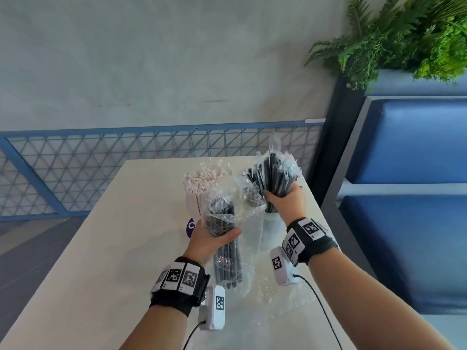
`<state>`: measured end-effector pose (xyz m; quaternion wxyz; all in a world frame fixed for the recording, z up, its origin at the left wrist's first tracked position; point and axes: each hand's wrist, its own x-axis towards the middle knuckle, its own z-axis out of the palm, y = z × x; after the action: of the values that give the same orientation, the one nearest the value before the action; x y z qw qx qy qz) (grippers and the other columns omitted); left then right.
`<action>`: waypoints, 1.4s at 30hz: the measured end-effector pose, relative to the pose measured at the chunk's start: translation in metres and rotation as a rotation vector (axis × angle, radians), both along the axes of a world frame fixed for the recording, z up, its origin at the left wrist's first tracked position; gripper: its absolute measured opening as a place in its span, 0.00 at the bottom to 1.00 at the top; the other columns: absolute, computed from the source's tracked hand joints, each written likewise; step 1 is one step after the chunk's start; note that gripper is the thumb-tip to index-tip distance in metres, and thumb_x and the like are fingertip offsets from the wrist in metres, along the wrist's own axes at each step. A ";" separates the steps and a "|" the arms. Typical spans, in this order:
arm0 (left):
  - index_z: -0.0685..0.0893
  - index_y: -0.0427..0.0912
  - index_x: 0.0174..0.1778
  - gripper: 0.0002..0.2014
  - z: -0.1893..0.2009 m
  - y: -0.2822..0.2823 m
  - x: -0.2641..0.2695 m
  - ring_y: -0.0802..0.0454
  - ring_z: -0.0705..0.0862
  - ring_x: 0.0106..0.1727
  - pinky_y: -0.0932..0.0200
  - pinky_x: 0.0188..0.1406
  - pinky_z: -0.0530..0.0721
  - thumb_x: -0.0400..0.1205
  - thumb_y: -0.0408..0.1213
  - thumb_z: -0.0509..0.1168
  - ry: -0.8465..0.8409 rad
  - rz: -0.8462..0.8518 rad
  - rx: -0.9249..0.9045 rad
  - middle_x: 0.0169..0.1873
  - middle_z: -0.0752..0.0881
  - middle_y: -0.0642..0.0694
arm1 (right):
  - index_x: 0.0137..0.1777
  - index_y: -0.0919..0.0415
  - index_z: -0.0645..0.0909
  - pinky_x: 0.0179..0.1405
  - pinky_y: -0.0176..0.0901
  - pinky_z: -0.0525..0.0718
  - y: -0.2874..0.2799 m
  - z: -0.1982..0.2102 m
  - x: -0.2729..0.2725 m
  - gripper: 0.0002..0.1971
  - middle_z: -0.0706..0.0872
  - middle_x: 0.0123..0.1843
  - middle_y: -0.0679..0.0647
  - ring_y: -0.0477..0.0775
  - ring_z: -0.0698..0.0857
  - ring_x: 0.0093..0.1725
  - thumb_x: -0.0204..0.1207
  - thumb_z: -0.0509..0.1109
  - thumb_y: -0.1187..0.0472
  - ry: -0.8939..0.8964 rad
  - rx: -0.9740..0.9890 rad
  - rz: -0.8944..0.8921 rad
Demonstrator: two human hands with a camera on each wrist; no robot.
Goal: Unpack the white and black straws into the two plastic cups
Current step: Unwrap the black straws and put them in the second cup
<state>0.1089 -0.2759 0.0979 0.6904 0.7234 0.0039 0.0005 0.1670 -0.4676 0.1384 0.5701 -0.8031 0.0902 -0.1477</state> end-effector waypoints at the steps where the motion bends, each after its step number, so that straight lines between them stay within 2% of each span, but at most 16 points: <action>1: 0.86 0.34 0.51 0.24 0.000 0.001 0.000 0.46 0.89 0.53 0.53 0.57 0.85 0.60 0.39 0.80 0.003 0.000 -0.005 0.47 0.90 0.40 | 0.59 0.62 0.77 0.51 0.43 0.84 0.001 0.005 -0.001 0.25 0.87 0.51 0.55 0.53 0.85 0.50 0.63 0.81 0.61 -0.046 0.024 -0.006; 4: 0.87 0.35 0.49 0.27 0.000 0.000 0.000 0.46 0.89 0.52 0.49 0.59 0.84 0.56 0.43 0.79 -0.004 0.000 -0.020 0.47 0.90 0.39 | 0.62 0.54 0.70 0.54 0.42 0.83 0.006 0.029 -0.001 0.32 0.82 0.55 0.48 0.50 0.83 0.53 0.61 0.82 0.62 -0.254 0.071 -0.023; 8: 0.87 0.35 0.49 0.30 -0.003 -0.002 0.003 0.44 0.88 0.53 0.46 0.60 0.84 0.54 0.47 0.81 -0.015 0.008 -0.022 0.47 0.90 0.38 | 0.70 0.55 0.71 0.67 0.27 0.70 0.011 0.047 0.006 0.33 0.71 0.68 0.49 0.47 0.73 0.66 0.65 0.78 0.63 -0.533 -0.294 0.113; 10: 0.87 0.36 0.48 0.31 -0.004 -0.002 0.003 0.44 0.88 0.52 0.46 0.59 0.84 0.53 0.49 0.83 -0.008 0.015 -0.032 0.47 0.90 0.38 | 0.66 0.55 0.77 0.66 0.26 0.67 0.012 0.043 0.014 0.22 0.72 0.71 0.53 0.50 0.71 0.67 0.71 0.73 0.63 -0.464 -0.510 0.218; 12: 0.87 0.38 0.46 0.26 -0.003 -0.002 0.002 0.43 0.88 0.52 0.47 0.58 0.84 0.55 0.45 0.82 0.006 0.002 -0.029 0.46 0.90 0.38 | 0.59 0.59 0.82 0.66 0.41 0.73 0.011 0.029 0.020 0.12 0.78 0.66 0.56 0.58 0.75 0.65 0.76 0.67 0.65 -0.294 -0.585 0.281; 14: 0.87 0.41 0.43 0.16 0.000 -0.002 0.001 0.45 0.89 0.50 0.52 0.54 0.85 0.61 0.36 0.80 0.015 0.001 -0.018 0.44 0.90 0.40 | 0.55 0.65 0.82 0.64 0.49 0.74 0.008 0.014 0.020 0.10 0.81 0.59 0.60 0.62 0.78 0.61 0.77 0.62 0.70 -0.167 -0.565 0.267; 18: 0.87 0.44 0.40 0.12 0.001 -0.003 0.000 0.51 0.89 0.46 0.63 0.46 0.86 0.65 0.28 0.78 -0.011 -0.003 -0.005 0.41 0.90 0.44 | 0.58 0.66 0.80 0.62 0.45 0.74 0.009 0.006 0.012 0.12 0.80 0.59 0.60 0.61 0.78 0.62 0.78 0.59 0.71 -0.142 -0.540 0.260; 20: 0.86 0.44 0.41 0.13 0.001 -0.003 -0.001 0.52 0.89 0.46 0.64 0.46 0.86 0.64 0.29 0.78 -0.019 0.001 -0.003 0.42 0.90 0.44 | 0.61 0.64 0.77 0.62 0.35 0.70 0.012 0.017 0.000 0.12 0.79 0.61 0.56 0.54 0.77 0.62 0.80 0.61 0.64 -0.301 -0.487 0.150; 23: 0.86 0.44 0.40 0.13 -0.001 -0.002 -0.001 0.56 0.89 0.43 0.66 0.44 0.86 0.64 0.27 0.78 -0.016 0.001 -0.009 0.37 0.91 0.50 | 0.56 0.64 0.79 0.49 0.26 0.76 0.018 0.043 -0.030 0.08 0.80 0.52 0.50 0.42 0.79 0.49 0.79 0.64 0.64 -0.589 -0.301 0.077; 25: 0.85 0.45 0.39 0.14 -0.004 -0.002 -0.001 0.60 0.88 0.39 0.67 0.43 0.86 0.64 0.25 0.78 -0.005 0.002 -0.032 0.33 0.90 0.53 | 0.52 0.64 0.82 0.47 0.29 0.82 0.021 0.045 -0.045 0.06 0.86 0.46 0.51 0.44 0.83 0.42 0.77 0.66 0.67 -0.487 -0.370 0.269; 27: 0.84 0.43 0.45 0.19 -0.005 -0.003 -0.002 0.59 0.88 0.41 0.63 0.47 0.86 0.61 0.26 0.79 0.013 -0.017 -0.035 0.37 0.90 0.52 | 0.56 0.63 0.82 0.51 0.35 0.84 0.025 0.033 -0.051 0.09 0.89 0.47 0.54 0.47 0.86 0.43 0.76 0.69 0.66 -0.240 -0.502 0.463; 29: 0.82 0.38 0.53 0.28 -0.009 -0.005 -0.002 0.54 0.88 0.47 0.56 0.53 0.85 0.56 0.33 0.80 0.029 -0.060 -0.023 0.44 0.89 0.48 | 0.60 0.62 0.80 0.51 0.25 0.80 0.024 0.022 -0.052 0.15 0.88 0.51 0.55 0.45 0.85 0.45 0.74 0.72 0.63 -0.111 -0.530 0.540; 32: 0.81 0.32 0.58 0.35 -0.013 -0.008 -0.004 0.49 0.88 0.51 0.58 0.51 0.86 0.54 0.37 0.80 0.032 -0.096 -0.003 0.47 0.89 0.44 | 0.62 0.62 0.76 0.44 0.14 0.75 0.022 0.018 -0.055 0.19 0.86 0.53 0.53 0.41 0.81 0.45 0.72 0.73 0.65 -0.066 -0.481 0.581; 37: 0.75 0.27 0.62 0.33 -0.009 -0.010 -0.004 0.52 0.86 0.49 0.70 0.45 0.84 0.61 0.23 0.79 0.016 -0.130 0.067 0.43 0.86 0.49 | 0.57 0.59 0.64 0.47 0.25 0.79 0.023 0.007 -0.060 0.26 0.81 0.44 0.43 0.29 0.80 0.39 0.66 0.77 0.66 0.041 -0.360 0.671; 40: 0.70 0.38 0.65 0.36 -0.003 -0.016 -0.007 0.59 0.79 0.59 0.75 0.56 0.76 0.63 0.22 0.77 0.000 -0.182 0.142 0.50 0.79 0.58 | 0.71 0.59 0.65 0.65 0.38 0.77 0.030 -0.003 -0.067 0.37 0.80 0.61 0.47 0.44 0.81 0.57 0.65 0.80 0.58 0.087 -0.407 0.641; 42: 0.73 0.41 0.61 0.33 -0.004 -0.020 -0.008 0.57 0.82 0.60 0.72 0.56 0.80 0.62 0.23 0.79 -0.005 -0.274 0.174 0.52 0.82 0.56 | 0.71 0.58 0.70 0.66 0.47 0.79 0.037 -0.010 -0.071 0.37 0.84 0.61 0.51 0.50 0.82 0.60 0.63 0.81 0.58 0.094 -0.307 0.526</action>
<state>0.1008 -0.2957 0.0940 0.6187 0.7742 -0.0966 -0.0918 0.0964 -0.4308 0.1282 0.4560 -0.8816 -0.1182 0.0303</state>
